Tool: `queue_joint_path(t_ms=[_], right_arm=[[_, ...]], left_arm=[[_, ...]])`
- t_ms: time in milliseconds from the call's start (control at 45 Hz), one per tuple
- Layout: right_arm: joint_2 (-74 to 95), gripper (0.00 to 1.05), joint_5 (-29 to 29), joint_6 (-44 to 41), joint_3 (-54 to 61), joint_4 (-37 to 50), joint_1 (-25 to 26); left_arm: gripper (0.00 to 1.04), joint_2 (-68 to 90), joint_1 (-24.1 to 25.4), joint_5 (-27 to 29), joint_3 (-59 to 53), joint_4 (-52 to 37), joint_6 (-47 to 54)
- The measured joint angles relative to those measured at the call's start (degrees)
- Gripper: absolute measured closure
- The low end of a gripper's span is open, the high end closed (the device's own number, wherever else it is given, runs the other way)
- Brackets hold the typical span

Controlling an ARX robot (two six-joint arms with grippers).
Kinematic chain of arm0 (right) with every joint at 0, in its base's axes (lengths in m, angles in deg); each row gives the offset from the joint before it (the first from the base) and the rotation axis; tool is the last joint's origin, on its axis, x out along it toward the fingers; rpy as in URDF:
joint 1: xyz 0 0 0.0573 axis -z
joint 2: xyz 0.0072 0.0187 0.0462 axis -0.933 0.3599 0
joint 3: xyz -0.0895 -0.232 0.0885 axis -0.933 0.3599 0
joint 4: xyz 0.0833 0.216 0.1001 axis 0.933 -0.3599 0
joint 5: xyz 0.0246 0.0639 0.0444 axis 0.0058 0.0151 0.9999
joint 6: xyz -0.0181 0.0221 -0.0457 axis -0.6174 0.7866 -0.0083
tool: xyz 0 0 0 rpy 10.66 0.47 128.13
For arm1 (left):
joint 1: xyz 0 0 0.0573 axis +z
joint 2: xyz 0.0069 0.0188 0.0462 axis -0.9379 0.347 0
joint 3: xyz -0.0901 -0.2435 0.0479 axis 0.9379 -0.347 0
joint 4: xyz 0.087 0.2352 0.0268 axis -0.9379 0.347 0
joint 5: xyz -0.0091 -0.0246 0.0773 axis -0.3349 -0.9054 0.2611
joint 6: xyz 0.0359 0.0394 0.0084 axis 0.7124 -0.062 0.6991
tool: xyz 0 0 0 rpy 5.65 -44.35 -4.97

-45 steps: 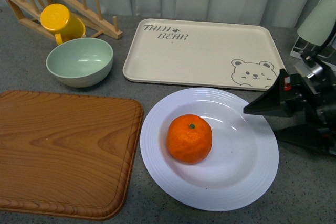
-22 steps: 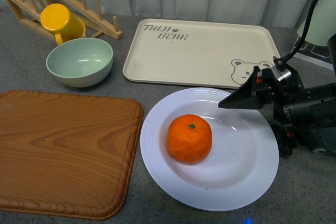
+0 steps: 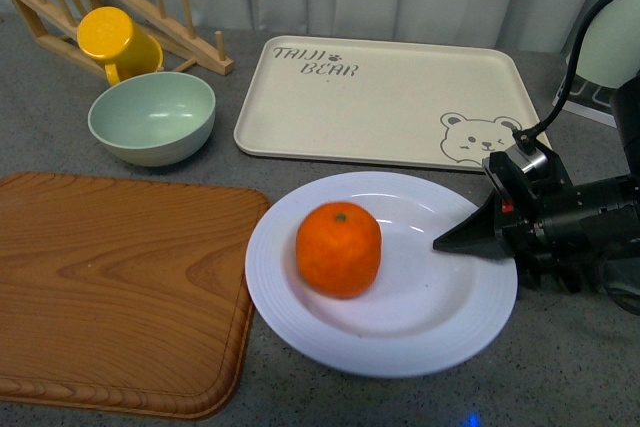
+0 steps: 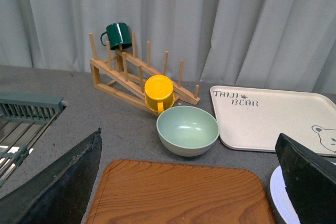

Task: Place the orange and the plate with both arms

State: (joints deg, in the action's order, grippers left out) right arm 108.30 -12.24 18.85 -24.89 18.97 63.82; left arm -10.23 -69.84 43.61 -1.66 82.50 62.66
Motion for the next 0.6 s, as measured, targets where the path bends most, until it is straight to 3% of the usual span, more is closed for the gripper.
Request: queue_joint_path(t_ms=[89, 378, 600], right_arm=[[-0.04, 1.01, 0.70, -0.15, 0.00, 0.48, 0.00], [0.00, 1.01, 1.33, -0.11, 1.36, 4.92, 0.50], [-3.39, 1.01, -1.86, -2.67, 3.91, 10.78, 1.49]], left_arm=[[0.07, 0.00, 0.00, 0.00, 0.00, 0.00, 0.00], [0.07, 0.00, 0.00, 0.00, 0.00, 0.00, 0.00], [0.07, 0.00, 0.00, 0.00, -0.02, 0.00, 0.00]])
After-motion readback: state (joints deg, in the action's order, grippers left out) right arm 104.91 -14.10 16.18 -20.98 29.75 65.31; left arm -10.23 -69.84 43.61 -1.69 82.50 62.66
